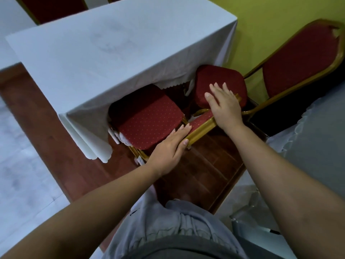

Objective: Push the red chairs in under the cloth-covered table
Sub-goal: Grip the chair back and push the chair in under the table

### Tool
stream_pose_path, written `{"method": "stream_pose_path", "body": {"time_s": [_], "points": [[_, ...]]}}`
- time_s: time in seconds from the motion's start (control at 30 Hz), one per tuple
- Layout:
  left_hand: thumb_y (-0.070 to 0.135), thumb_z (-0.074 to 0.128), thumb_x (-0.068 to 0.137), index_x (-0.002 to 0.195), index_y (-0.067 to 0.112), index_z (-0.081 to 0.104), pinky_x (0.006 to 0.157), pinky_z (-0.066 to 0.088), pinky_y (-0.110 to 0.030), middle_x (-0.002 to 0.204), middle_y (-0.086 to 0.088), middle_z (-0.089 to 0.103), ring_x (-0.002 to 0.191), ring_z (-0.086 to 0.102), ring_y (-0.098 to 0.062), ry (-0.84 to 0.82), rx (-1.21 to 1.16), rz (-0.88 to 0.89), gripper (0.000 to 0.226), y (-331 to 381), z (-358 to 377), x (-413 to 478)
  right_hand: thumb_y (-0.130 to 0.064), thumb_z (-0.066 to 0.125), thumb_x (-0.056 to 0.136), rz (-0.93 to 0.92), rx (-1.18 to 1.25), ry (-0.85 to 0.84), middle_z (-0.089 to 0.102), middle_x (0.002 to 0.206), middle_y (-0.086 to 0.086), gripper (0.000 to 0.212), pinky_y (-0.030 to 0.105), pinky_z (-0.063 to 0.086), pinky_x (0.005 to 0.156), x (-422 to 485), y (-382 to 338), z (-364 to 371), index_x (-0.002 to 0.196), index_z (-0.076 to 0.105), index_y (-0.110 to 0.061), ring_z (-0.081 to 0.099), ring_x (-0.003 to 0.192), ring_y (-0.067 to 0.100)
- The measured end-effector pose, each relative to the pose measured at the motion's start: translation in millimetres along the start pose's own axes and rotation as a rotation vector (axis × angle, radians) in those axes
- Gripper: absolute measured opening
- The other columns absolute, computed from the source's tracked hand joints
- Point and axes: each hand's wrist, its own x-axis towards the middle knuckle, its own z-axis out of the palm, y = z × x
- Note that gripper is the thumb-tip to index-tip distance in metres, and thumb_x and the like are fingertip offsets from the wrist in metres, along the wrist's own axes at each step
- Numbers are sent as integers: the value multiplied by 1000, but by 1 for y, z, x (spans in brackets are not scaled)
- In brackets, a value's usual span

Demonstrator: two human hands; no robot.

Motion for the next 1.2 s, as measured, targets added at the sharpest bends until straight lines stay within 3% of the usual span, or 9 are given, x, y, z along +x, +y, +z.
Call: {"method": "stream_pose_path", "body": {"time_s": [0.1, 0.2, 0.37, 0.47, 0.57, 0.73, 0.93, 1.2], "points": [[47, 21, 101, 150, 37, 24, 116, 9, -15, 155, 15, 23, 142, 10, 3, -2, 27, -52, 50, -8, -13, 2, -53, 27, 100, -23, -11, -19, 33, 155, 3, 60, 41, 12, 119, 9, -12, 7, 147, 38, -17, 15, 147, 21], [45, 24, 102, 149, 40, 28, 112, 10, -11, 151, 18, 25, 138, 12, 3, 41, 50, -89, 47, -21, -28, 3, -54, 25, 100, -38, -13, -26, 32, 156, 4, 62, 41, 12, 119, 20, -27, 16, 148, 37, -16, 15, 147, 23], [51, 24, 101, 148, 46, 24, 112, 16, -25, 156, 12, 28, 144, 16, -10, 67, 79, -168, 48, -41, -48, 9, -56, 22, 99, -57, -24, -26, 31, 156, 5, 65, 42, 12, 119, 37, -47, 28, 148, 35, -15, 14, 147, 24], [57, 22, 99, 148, 46, 24, 111, 20, -29, 156, 13, 27, 144, 16, -9, 99, 130, -195, 50, -49, -58, 17, -54, 22, 99, -76, -17, -42, 28, 157, 6, 64, 42, 11, 119, 49, -55, 33, 150, 32, -15, 13, 148, 23], [61, 18, 97, 149, 39, 29, 114, 18, -28, 154, 18, 26, 140, 9, 3, 173, 231, -180, 57, -50, -66, 27, -50, 27, 100, -145, -1, -76, 25, 158, 5, 61, 42, 11, 120, 59, -57, 36, 150, 30, -15, 11, 148, 21], [54, 12, 101, 153, 22, 23, 122, 9, -33, 160, 2, 23, 148, 10, -9, 186, 413, -132, 62, -36, -63, 56, -47, 30, 100, -356, 16, -119, 22, 159, 5, 62, 42, 14, 120, 53, -41, 29, 151, 27, -13, 8, 149, 17], [53, 10, 101, 153, 16, 20, 121, -2, -30, 161, -3, 16, 149, 3, -11, 258, 505, -172, 65, -34, -58, 56, -52, 26, 100, -288, 62, -76, 20, 160, 1, 63, 34, 9, 120, 41, -20, 32, 150, 27, -15, 6, 148, 11], [51, 6, 101, 154, 16, 17, 121, -1, -31, 161, -2, 16, 149, 4, -10, 286, 539, -213, 64, -38, -63, 60, -46, 23, 100, -313, 102, -60, 27, 157, 4, 59, 36, 7, 121, 59, -30, 41, 147, 35, -12, 11, 148, 15]]}}
